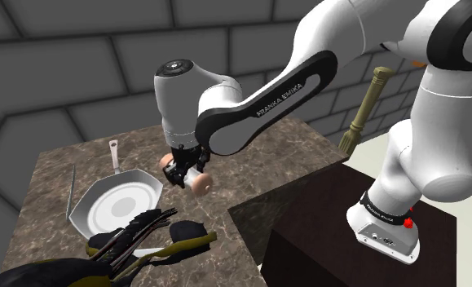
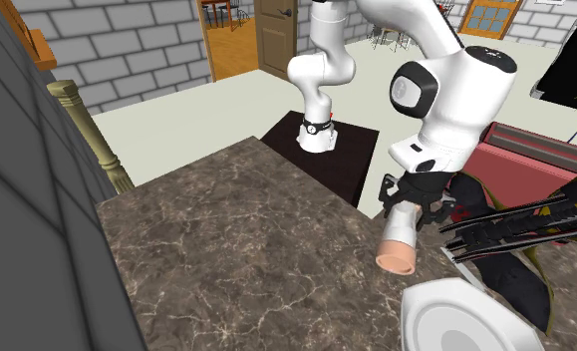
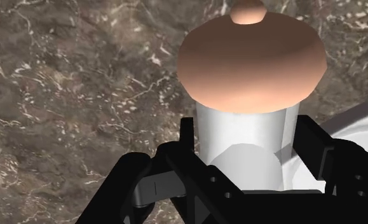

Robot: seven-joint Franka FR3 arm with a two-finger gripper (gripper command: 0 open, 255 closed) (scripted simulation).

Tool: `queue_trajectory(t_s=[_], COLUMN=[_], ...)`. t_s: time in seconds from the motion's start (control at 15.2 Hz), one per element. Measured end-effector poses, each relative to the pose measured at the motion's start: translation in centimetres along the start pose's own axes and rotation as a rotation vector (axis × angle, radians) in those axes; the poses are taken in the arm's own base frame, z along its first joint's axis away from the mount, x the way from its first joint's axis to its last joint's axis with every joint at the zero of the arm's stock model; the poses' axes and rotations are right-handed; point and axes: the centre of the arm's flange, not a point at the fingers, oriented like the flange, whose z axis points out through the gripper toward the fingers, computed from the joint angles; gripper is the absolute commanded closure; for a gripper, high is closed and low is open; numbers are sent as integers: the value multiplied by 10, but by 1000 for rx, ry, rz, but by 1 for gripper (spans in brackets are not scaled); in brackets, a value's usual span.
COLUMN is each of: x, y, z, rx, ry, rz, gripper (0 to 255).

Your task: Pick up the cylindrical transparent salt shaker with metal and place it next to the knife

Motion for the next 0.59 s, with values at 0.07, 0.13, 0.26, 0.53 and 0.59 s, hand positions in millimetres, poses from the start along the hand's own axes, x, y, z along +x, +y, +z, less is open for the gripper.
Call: queue_trajectory(t_s=[0.07,0.13,0.26,0.53,0.59], x=[-1,-1,-1,-3,-4], y=[-1,-1,-2,-1,-1], z=[5,10,20,41,46], rx=[0,0,0,0,0], ry=[0,0,0,0,0], rz=[0,0,0,0,0], gripper=[255,255,255,255,255])
